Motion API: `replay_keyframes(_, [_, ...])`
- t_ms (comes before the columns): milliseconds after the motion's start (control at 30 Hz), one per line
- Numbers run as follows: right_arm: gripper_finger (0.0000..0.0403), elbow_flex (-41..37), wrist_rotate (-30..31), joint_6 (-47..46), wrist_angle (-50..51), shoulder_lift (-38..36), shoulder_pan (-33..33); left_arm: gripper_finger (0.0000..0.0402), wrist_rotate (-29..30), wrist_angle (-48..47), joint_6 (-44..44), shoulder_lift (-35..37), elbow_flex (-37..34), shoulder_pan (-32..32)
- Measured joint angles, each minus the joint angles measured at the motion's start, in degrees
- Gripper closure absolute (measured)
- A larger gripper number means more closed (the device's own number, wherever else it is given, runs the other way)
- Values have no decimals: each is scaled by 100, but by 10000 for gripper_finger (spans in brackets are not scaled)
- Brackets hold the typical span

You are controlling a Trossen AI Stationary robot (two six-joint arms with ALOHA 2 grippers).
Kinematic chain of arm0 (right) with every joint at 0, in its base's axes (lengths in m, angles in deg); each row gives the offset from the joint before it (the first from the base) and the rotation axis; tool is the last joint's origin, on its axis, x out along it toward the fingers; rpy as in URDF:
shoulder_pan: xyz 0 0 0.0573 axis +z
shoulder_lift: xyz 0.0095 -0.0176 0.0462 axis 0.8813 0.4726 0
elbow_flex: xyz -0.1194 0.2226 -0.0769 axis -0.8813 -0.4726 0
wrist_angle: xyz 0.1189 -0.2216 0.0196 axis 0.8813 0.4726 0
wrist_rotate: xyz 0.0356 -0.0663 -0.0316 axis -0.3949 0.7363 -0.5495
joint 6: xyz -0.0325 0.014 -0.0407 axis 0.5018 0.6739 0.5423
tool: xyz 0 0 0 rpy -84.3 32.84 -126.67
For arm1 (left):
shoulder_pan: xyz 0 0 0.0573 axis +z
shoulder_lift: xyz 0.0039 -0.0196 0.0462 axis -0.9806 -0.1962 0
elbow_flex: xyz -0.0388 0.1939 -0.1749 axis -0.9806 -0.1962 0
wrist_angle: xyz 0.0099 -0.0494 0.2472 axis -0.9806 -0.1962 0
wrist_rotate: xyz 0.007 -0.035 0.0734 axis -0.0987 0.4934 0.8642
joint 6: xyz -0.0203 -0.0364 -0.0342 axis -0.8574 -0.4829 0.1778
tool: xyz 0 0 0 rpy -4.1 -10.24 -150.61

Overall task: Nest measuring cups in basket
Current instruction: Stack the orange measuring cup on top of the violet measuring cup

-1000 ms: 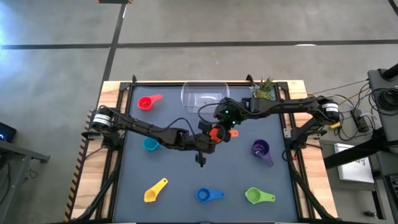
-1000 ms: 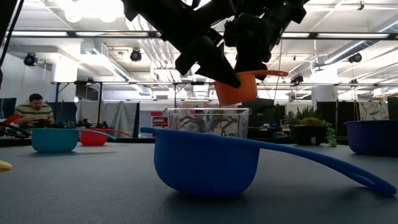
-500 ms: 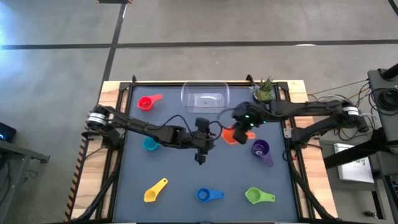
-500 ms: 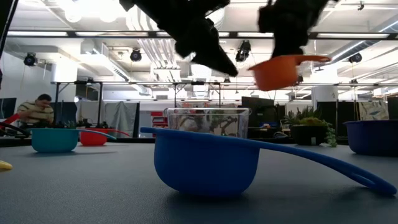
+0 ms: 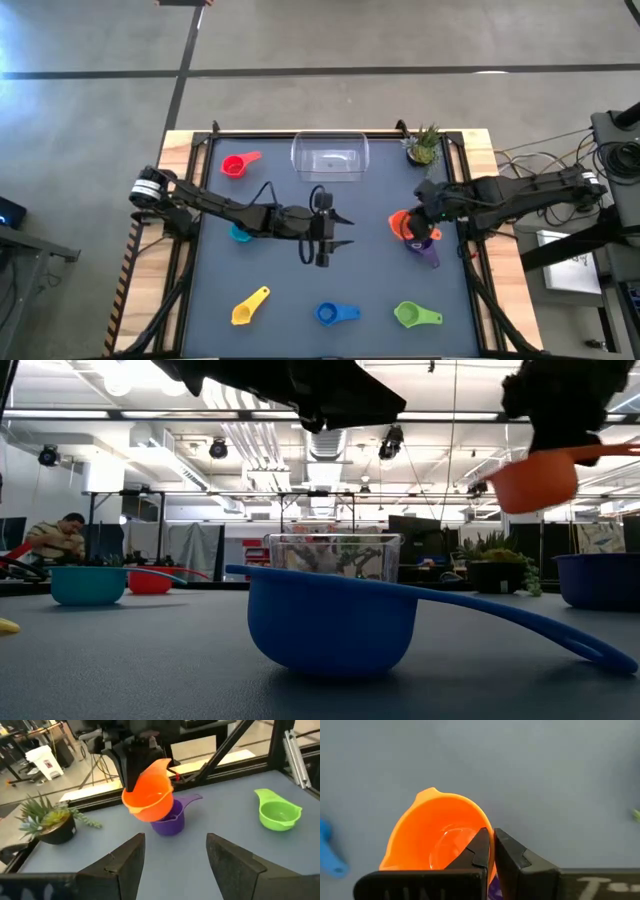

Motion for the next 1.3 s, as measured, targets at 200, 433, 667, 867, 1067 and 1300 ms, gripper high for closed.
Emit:
replay_keyframes(200, [394, -78, 293, -889, 678, 151, 263, 208, -267, 107, -106, -14, -9, -22])
replay_keyframes(433, [394, -246, 295, -1564, 744, 351, 693, 208, -419, 255, -148, -16, -29, -20])
replay_keyframes(667, [394, -709, 296, -2225, 801, 387, 921, 208, -430, 390, -86, -19, -59, -24])
replay_keyframes(867, [391, -867, 301, -2284, 762, 388, 921, 208, -431, 397, -46, -61, -63, -20])
replay_keyframes(1067, [354, -867, 90, -1939, 685, 385, 918, 208, -434, 389, -41, -72, -63, -20])
replay_keyframes(1300, [273, -785, -57, -1757, 676, 383, 918, 208, -507, 379, -41, -72, -64, -20])
